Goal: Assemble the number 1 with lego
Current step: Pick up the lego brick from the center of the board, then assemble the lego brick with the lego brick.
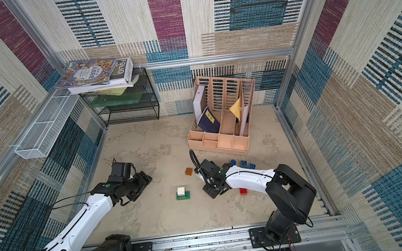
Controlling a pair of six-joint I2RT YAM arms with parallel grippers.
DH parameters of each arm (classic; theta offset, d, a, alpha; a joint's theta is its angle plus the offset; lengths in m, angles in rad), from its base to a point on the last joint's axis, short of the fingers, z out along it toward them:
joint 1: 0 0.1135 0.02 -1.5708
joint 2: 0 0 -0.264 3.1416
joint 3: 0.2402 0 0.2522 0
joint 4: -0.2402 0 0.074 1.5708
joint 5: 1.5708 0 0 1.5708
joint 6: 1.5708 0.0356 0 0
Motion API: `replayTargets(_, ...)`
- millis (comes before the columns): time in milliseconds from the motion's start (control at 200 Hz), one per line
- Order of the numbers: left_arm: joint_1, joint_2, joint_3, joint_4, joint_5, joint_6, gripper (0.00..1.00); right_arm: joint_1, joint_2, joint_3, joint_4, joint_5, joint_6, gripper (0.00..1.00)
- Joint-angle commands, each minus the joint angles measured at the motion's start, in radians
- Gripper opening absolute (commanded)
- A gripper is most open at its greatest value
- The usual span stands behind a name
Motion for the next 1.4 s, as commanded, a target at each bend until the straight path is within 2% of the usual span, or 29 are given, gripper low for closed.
replayTargets(0,0.002,0.001,0.005,0.007,0.001,0.013,0.79,0.003,0.008,-0.001,0.019,0.004,0.003,0.49)
replayTargets(115,0.002,0.002,0.006,0.007,0.002,0.015,0.79,0.003,0.018,-0.001,0.019,0.001,0.006,0.47)
replayTargets(611,0.002,-0.003,-0.001,0.014,0.002,0.016,0.78,0.003,-0.014,0.040,-0.017,-0.016,-0.038,0.27)
replayTargets(771,0.002,-0.008,-0.017,0.023,0.004,0.023,0.78,0.003,-0.059,0.141,-0.077,-0.054,-0.157,0.25)
replayTargets(996,0.012,-0.002,-0.038,0.053,0.036,0.040,0.79,0.057,-0.036,0.326,-0.186,-0.157,-0.414,0.22)
replayTargets(1157,0.020,-0.003,-0.052,0.064,0.050,0.043,0.79,0.100,0.044,0.471,-0.286,-0.172,-0.527,0.21)
replayTargets(1392,0.028,-0.018,-0.057,0.050,0.045,0.070,0.79,0.164,0.203,0.665,-0.458,-0.138,-0.601,0.21)
